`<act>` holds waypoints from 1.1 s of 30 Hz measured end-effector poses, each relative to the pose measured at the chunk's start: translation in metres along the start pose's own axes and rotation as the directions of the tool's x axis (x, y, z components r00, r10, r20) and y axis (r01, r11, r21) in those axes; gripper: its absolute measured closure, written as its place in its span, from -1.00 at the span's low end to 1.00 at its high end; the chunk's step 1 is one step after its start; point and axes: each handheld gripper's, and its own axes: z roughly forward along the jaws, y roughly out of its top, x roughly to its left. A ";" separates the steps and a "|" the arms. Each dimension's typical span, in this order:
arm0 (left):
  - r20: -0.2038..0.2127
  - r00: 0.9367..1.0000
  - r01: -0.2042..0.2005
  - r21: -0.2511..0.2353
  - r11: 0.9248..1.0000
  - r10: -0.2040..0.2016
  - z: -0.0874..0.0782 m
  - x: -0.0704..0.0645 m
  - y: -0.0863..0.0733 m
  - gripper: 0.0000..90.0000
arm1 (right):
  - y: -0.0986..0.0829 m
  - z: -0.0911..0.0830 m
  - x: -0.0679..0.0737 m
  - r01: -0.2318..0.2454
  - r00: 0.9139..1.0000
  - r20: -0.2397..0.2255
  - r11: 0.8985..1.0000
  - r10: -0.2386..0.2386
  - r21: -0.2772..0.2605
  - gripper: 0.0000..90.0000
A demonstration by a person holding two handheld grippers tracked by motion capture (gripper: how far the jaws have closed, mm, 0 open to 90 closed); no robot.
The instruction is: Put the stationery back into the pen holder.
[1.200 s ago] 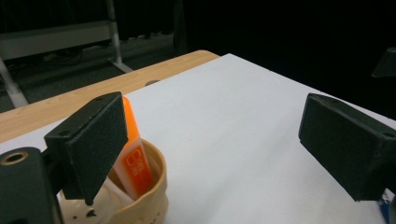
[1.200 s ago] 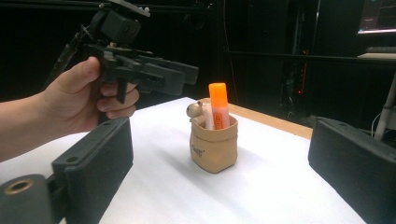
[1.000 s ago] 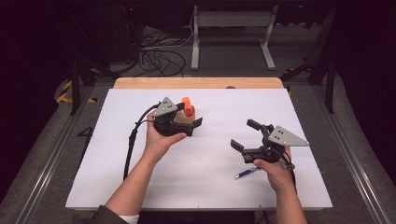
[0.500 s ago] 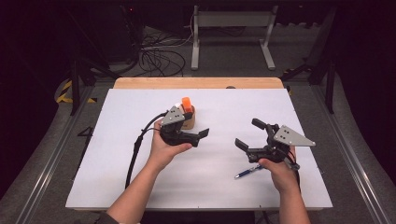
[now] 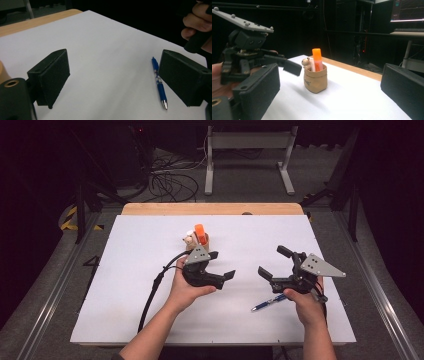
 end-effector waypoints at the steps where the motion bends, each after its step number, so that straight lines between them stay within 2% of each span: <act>1: 0.000 1.000 -0.001 0.007 1.000 0.001 0.002 -0.002 -0.001 -0.75 | 0.000 -0.001 0.000 -0.002 1.000 0.002 1.000 0.002 0.000 -0.94; 4: 0.008 1.000 0.006 0.021 1.000 -0.006 0.006 -0.007 -0.004 -0.74 | 0.001 -0.003 -0.001 -0.001 1.000 0.008 1.000 0.001 0.000 -0.94; 16: 0.036 0.999 -0.017 0.076 0.997 0.014 0.027 -0.032 -0.012 -0.63 | 0.004 -0.010 -0.006 0.009 0.999 0.031 1.000 -0.009 0.001 -0.94; 21: 0.045 0.999 -0.005 0.099 0.995 0.000 0.036 -0.041 -0.016 -0.58 | 0.004 -0.012 -0.007 0.011 0.999 0.043 1.000 -0.011 0.004 -0.94; 33: 0.039 0.999 -0.009 0.160 0.987 0.003 0.054 -0.058 -0.025 -0.41 | 0.006 -0.016 -0.009 0.018 0.998 0.056 1.000 -0.019 0.007 -0.94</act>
